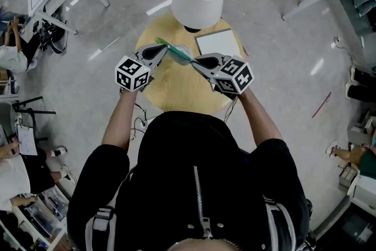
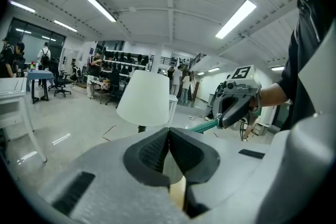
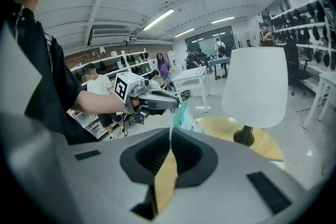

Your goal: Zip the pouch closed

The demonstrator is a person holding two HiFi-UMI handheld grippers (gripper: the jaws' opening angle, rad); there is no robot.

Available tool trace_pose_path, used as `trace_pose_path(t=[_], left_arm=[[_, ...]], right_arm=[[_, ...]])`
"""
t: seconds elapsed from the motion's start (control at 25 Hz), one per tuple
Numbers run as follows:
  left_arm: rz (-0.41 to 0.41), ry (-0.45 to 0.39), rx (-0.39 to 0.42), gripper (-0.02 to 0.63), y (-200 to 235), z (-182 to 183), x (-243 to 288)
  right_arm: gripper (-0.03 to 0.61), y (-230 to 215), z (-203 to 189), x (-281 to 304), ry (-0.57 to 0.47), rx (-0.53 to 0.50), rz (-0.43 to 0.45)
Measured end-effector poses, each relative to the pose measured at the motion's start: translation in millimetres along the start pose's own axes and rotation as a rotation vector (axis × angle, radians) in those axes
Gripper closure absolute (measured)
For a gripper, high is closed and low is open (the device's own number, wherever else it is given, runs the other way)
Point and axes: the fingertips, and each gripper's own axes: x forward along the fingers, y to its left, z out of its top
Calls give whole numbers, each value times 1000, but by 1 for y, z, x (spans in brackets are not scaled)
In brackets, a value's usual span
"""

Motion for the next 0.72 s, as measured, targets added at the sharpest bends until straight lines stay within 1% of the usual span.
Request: trace_pose_path(t=[0.12, 0.24, 0.48, 0.6, 0.72], left_arm=[[18, 2, -1, 606, 7, 0, 0], [43, -3, -24, 607, 17, -2, -5], [78, -9, -45, 607, 33, -3, -14], [80, -9, -53, 607, 36, -4, -18], [86, -1, -45, 606, 37, -5, -19]], right_arm=[[561, -3, -2, -3, -1, 3, -5], [560, -5, -5, -6, -9, 7, -8], [560, -7, -9, -10, -14, 13, -15], [560, -8, -12, -13, -14, 17, -19], [560, -7, -12, -14, -13, 18, -20]])
